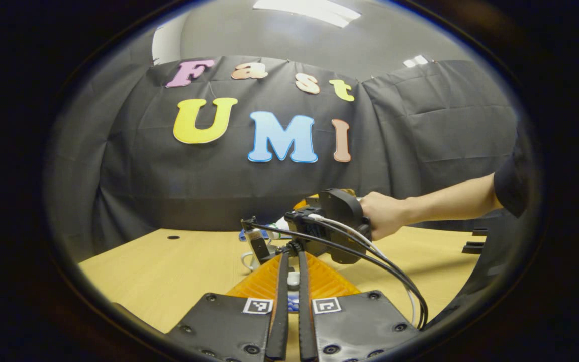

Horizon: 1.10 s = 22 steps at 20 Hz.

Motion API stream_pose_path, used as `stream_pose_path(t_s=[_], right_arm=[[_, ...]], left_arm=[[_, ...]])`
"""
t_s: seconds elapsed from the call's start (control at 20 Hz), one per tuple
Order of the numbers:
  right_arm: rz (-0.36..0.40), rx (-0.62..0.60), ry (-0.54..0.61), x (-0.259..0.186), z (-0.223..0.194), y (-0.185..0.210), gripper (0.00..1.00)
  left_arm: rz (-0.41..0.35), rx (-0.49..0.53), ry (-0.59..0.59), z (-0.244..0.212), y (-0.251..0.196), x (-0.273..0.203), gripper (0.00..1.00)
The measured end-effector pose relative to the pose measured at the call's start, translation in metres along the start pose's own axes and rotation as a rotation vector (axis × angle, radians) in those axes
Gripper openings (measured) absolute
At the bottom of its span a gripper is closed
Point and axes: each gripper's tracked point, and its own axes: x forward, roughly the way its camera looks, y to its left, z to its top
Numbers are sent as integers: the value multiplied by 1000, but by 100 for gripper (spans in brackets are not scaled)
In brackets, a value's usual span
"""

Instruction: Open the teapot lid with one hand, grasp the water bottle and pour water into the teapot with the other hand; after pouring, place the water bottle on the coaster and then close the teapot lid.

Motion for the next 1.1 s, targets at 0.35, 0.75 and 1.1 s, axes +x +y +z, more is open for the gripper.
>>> stream_pose_path(t_s=[0.35,0.75,1.1], right_arm=[[-24,-58,-12,-1,-1,-6,70],[-41,-118,-16,3,-1,-12,71],[-57,-171,-20,5,1,-19,70]], left_arm=[[1,-1,8,-1,0,1,19],[-4,0,12,-2,0,1,19],[-7,-1,18,-4,0,2,14]])
